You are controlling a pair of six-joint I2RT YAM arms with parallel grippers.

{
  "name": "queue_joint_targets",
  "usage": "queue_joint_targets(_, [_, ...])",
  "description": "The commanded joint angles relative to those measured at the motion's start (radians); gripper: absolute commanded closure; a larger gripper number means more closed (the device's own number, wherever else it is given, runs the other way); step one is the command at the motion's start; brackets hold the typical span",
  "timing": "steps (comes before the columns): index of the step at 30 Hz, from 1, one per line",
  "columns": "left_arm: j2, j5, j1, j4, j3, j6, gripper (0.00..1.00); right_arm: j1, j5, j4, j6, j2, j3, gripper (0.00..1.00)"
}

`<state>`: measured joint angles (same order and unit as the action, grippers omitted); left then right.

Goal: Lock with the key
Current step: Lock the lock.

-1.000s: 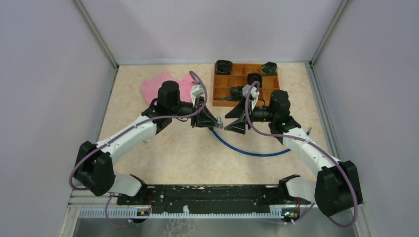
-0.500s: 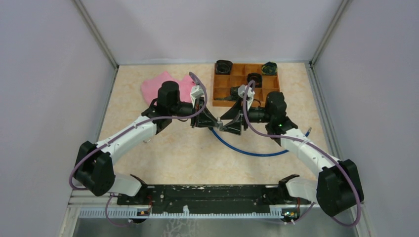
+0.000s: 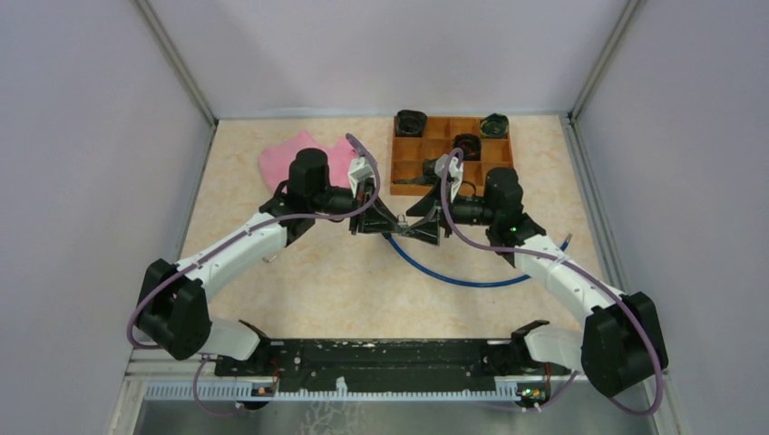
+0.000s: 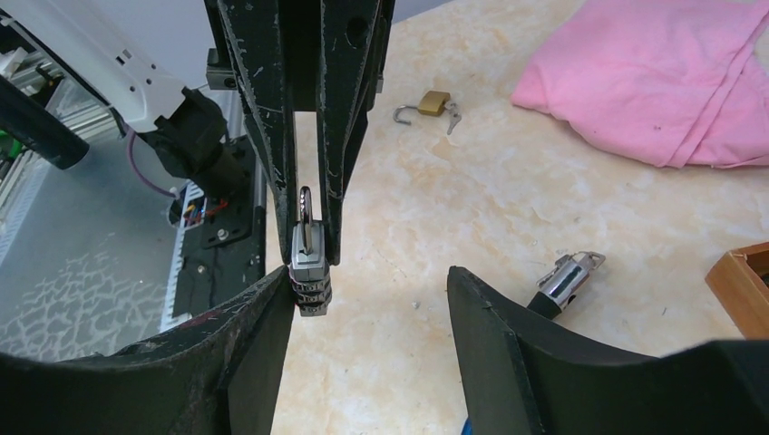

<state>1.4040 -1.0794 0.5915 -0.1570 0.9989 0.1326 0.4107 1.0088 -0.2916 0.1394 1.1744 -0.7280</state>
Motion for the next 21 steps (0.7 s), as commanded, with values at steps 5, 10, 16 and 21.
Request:
queue_joint_targets(5, [-0.031,-0.069,0.000,0.008,0.000,-0.066,1.00,-0.039,-0.036,-0.023,0.004,0.016,-0.060,0.39])
queue_joint_targets(10, [-0.034,-0.084,0.005,0.028,0.010,-0.088,1.00,-0.054,-0.063,-0.021,0.011,0.019,-0.060,0.41])
queue_joint_targets(16, [-0.038,-0.093,0.005,0.045,0.016,-0.106,1.00,-0.078,-0.069,-0.003,-0.003,0.023,-0.067,0.42])
queue_joint_targets(21, [-0.039,-0.092,0.005,0.046,0.015,-0.111,1.00,-0.090,-0.050,0.000,-0.010,0.019,-0.064,0.42])
